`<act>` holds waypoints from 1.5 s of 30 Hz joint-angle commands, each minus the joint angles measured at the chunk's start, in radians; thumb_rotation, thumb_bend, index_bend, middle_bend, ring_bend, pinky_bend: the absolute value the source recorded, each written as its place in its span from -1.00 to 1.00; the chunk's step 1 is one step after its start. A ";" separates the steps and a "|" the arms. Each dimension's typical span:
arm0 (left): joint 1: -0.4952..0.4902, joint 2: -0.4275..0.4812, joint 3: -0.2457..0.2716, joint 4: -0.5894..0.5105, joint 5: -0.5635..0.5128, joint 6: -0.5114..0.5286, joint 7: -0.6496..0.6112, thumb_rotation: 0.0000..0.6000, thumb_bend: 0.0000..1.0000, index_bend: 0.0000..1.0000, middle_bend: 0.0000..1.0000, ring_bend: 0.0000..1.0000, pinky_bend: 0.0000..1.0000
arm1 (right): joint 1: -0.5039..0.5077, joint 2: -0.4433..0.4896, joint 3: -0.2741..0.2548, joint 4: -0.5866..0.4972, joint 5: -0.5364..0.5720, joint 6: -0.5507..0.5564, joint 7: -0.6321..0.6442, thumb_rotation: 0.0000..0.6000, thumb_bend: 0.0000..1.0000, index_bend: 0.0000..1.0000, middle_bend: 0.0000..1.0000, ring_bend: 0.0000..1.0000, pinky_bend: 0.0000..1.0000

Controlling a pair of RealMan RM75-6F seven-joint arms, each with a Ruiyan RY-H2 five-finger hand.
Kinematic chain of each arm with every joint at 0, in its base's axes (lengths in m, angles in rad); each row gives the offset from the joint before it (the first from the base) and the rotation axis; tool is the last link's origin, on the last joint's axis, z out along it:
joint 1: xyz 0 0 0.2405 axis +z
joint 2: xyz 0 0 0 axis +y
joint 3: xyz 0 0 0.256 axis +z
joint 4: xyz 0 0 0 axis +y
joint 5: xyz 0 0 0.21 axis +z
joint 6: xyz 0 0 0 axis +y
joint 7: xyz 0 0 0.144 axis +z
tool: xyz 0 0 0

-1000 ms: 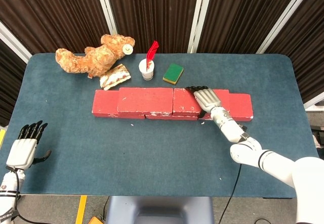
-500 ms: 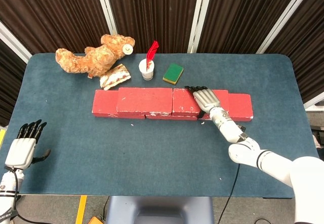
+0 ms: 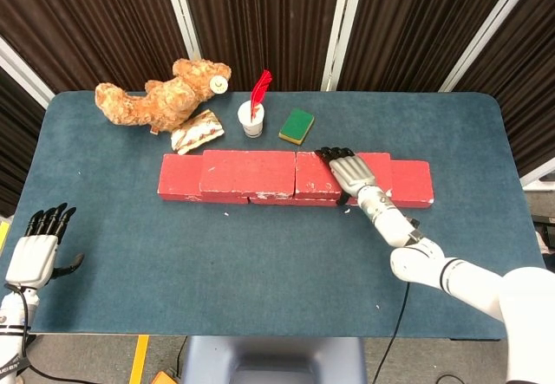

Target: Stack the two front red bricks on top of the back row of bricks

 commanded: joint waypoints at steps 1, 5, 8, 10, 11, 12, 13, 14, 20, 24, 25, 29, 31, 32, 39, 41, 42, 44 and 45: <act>0.000 0.001 -0.001 -0.001 -0.002 -0.002 0.002 1.00 -0.45 -1.00 -1.00 -1.00 -0.92 | 0.001 0.007 -0.003 -0.015 0.005 0.008 -0.008 1.00 -0.75 -1.00 -0.77 -0.84 -0.64; 0.001 0.002 -0.002 -0.003 -0.002 -0.001 0.003 1.00 -0.45 -1.00 -1.00 -1.00 -0.92 | 0.000 0.015 -0.010 -0.034 0.020 0.021 -0.026 1.00 -0.75 -1.00 -0.77 -0.84 -0.64; 0.000 0.004 -0.002 -0.005 -0.003 -0.002 0.002 1.00 -0.45 -1.00 -1.00 -1.00 -0.92 | 0.000 0.017 -0.013 -0.042 0.035 0.034 -0.041 1.00 -0.75 -1.00 -0.78 -0.84 -0.64; 0.001 0.004 -0.002 -0.006 -0.002 -0.001 0.003 1.00 -0.45 -1.00 -1.00 -1.00 -0.92 | 0.001 0.019 -0.014 -0.047 0.048 0.044 -0.052 1.00 -0.75 -1.00 -0.79 -0.84 -0.65; 0.001 0.005 -0.002 -0.006 -0.002 0.000 0.002 1.00 -0.44 -1.00 -1.00 -1.00 -0.92 | 0.000 0.021 -0.014 -0.050 0.053 0.048 -0.055 1.00 -0.76 -1.00 -0.80 -0.84 -0.66; 0.001 0.005 -0.002 -0.007 -0.001 0.001 0.002 1.00 -0.44 -1.00 -1.00 -1.00 -0.92 | -0.002 0.025 -0.013 -0.058 0.058 0.055 -0.056 1.00 -0.76 -1.00 -0.80 -0.84 -0.66; 0.001 0.005 -0.002 -0.008 -0.001 0.001 0.002 1.00 -0.44 -1.00 -1.00 -1.00 -0.92 | -0.004 0.030 -0.011 -0.065 0.060 0.060 -0.056 1.00 -0.77 -1.00 -0.81 -0.85 -0.67; 0.002 0.005 -0.002 -0.008 0.000 0.001 0.002 1.00 -0.44 -1.00 -1.00 -1.00 -0.92 | -0.007 0.038 -0.010 -0.075 0.063 0.064 -0.054 1.00 -0.77 -1.00 -0.83 -0.87 -0.68; 0.003 0.007 0.000 -0.013 0.007 0.007 0.002 1.00 -0.45 -1.00 -1.00 -1.00 -0.92 | -0.075 0.156 0.006 -0.213 0.027 0.129 0.008 1.00 -0.78 -1.00 -0.88 -0.96 -0.77; 0.005 0.006 0.000 -0.016 0.006 0.011 0.010 1.00 -0.45 -1.00 -1.00 -1.00 -0.92 | -0.151 0.262 -0.004 -0.279 -0.001 0.182 0.053 1.00 -0.78 -1.00 -0.88 -0.96 -0.77; 0.005 0.006 0.001 -0.018 0.007 0.011 0.011 1.00 -0.45 -1.00 -1.00 -1.00 -0.92 | -0.165 0.278 -0.005 -0.276 -0.003 0.191 0.064 1.00 -0.78 -1.00 -0.88 -0.96 -0.78; 0.003 0.005 0.003 -0.028 0.010 0.009 0.024 1.00 -0.44 -1.00 -1.00 -1.00 -0.92 | -0.210 0.298 -0.001 -0.204 -0.016 0.218 0.119 1.00 -0.59 -0.44 -0.88 -0.99 -0.80; 0.001 0.002 0.004 -0.031 0.013 0.009 0.031 1.00 -0.45 -1.00 -1.00 -1.00 -0.92 | -0.219 0.282 -0.002 -0.137 -0.022 0.214 0.137 1.00 -0.34 0.01 -0.88 -1.00 -0.80; 0.000 0.001 0.005 -0.032 0.014 0.008 0.034 1.00 -0.45 -1.00 -1.00 -1.00 -0.92 | -0.220 0.272 -0.005 -0.107 -0.023 0.208 0.140 1.00 -0.28 0.17 -0.87 -1.00 -0.80; -0.010 -0.010 0.008 -0.031 0.010 -0.016 0.043 1.00 -0.45 -1.00 -1.00 -1.00 -0.92 | -0.209 0.131 -0.012 0.117 -0.033 0.147 0.165 1.00 -0.27 0.25 -0.83 -1.00 -0.81; -0.012 -0.011 0.008 -0.029 0.009 -0.019 0.045 1.00 -0.45 -1.00 -1.00 -1.00 -0.92 | -0.202 0.098 -0.011 0.158 -0.037 0.130 0.171 1.00 -0.27 0.25 -0.83 -1.00 -0.81; -0.012 -0.012 0.008 -0.028 0.008 -0.020 0.045 1.00 -0.45 -1.00 -1.00 -1.00 -0.92 | -0.199 0.084 -0.010 0.176 -0.041 0.125 0.174 1.00 -0.27 0.25 -0.83 -1.00 -0.81; -0.012 -0.012 0.006 -0.026 0.007 -0.020 0.043 1.00 -0.45 -1.00 -1.00 -1.00 -0.92 | -0.193 0.057 -0.009 0.209 -0.053 0.113 0.177 1.00 -0.27 0.25 -0.83 -1.00 -0.81; -0.011 -0.012 0.005 -0.023 0.005 -0.019 0.040 1.00 -0.45 -1.00 -1.00 -1.00 -0.92 | -0.188 0.042 -0.011 0.224 -0.060 0.106 0.175 1.00 -0.26 0.25 -0.83 -1.00 -0.81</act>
